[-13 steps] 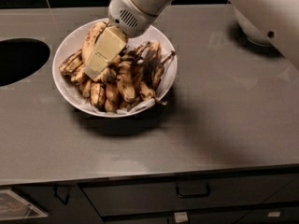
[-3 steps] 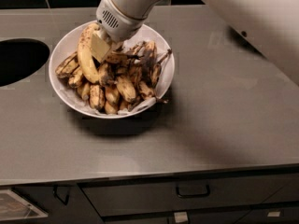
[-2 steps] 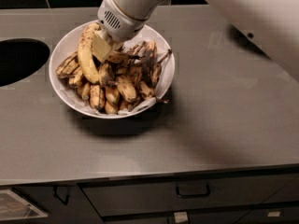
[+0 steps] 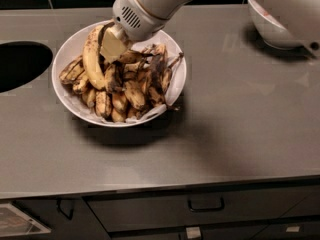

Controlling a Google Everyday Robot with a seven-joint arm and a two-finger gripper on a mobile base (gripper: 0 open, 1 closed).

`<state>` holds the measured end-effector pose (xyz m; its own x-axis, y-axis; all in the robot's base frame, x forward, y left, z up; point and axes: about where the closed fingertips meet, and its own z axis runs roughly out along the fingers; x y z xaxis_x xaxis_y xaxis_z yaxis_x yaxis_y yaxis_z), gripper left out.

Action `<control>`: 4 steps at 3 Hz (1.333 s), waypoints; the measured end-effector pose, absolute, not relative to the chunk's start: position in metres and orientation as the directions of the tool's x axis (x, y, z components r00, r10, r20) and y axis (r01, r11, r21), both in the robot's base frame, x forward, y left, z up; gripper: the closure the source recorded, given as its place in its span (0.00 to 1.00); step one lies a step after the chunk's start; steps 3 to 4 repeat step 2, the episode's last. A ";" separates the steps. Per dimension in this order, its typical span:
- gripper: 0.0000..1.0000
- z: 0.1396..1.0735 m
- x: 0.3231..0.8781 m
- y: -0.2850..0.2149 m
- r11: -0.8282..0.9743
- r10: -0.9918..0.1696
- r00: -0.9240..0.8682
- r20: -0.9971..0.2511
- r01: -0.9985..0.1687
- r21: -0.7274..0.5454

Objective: Pick banana from white bowl

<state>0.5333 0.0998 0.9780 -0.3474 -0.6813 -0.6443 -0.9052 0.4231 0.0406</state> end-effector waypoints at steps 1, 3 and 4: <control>1.00 0.995 0.520 0.089 0.389 -0.648 -0.286 -0.706 -0.921 0.017; 1.00 0.998 0.519 0.089 0.383 -0.649 -0.277 -0.709 -0.924 0.010; 1.00 0.998 0.519 0.089 0.383 -0.649 -0.277 -0.709 -0.924 0.010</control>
Offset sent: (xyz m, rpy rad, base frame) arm -0.0110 -0.0088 0.0149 0.0572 -0.0477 0.0303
